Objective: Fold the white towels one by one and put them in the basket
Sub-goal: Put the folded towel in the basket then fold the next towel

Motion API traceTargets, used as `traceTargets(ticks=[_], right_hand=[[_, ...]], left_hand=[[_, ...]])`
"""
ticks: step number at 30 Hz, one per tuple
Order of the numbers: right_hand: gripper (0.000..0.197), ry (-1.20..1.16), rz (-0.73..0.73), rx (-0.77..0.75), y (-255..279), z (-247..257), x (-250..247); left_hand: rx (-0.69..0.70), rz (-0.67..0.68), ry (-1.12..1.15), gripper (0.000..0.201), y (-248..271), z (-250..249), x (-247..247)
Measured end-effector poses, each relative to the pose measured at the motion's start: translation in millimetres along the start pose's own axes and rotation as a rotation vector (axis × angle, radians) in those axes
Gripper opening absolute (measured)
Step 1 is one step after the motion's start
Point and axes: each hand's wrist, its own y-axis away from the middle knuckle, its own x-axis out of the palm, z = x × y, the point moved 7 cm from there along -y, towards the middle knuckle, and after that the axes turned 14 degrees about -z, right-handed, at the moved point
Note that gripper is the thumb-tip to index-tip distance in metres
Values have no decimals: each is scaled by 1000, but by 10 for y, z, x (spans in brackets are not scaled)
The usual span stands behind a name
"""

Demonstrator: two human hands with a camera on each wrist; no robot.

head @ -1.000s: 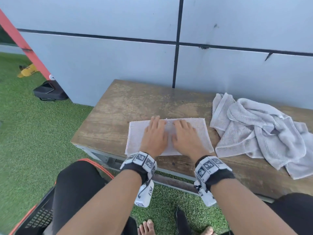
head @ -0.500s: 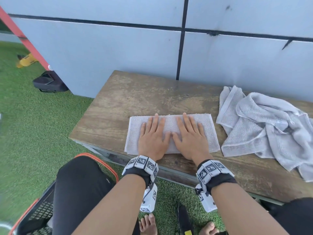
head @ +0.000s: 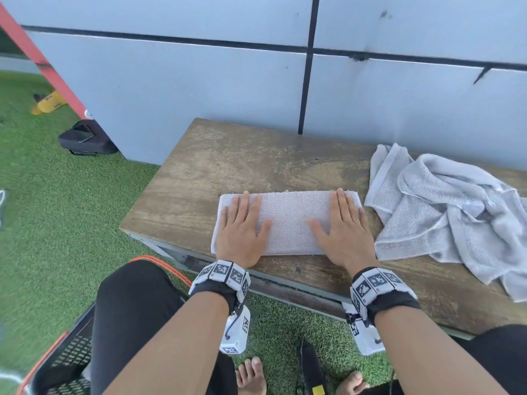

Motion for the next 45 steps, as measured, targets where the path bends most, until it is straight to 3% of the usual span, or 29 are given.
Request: traceTargets(ticks=[8, 11, 13, 16, 30, 38, 43, 45], right_hand=[[83, 46, 33, 43, 19, -70, -36], [77, 65, -17, 35, -38, 93, -150], [67, -5, -58, -49, -104, 352, -198], [56, -80, 25, -113, -99, 570, -66], [67, 1, -13, -38, -40, 139, 35], [80, 34, -25, 80, -4, -134, -38], [76, 93, 42, 114, -23, -116, -107], [65, 138, -41, 88, 25, 6, -269]], left_hand=[[-66, -23, -118, 66, 62, 73, -113], [-88, -77, -100, 63, -3, -143, -175], [29, -61, 13, 59, -69, -490, -105], [142, 44, 41, 59, -45, -803, 81], [55, 0, 19, 60, -75, -373, 121], [-9, 64, 14, 61, -56, -66, 14], [-81, 106, -80, 67, -32, 13, -30], [-117, 152, -86, 69, -26, -16, -20]])
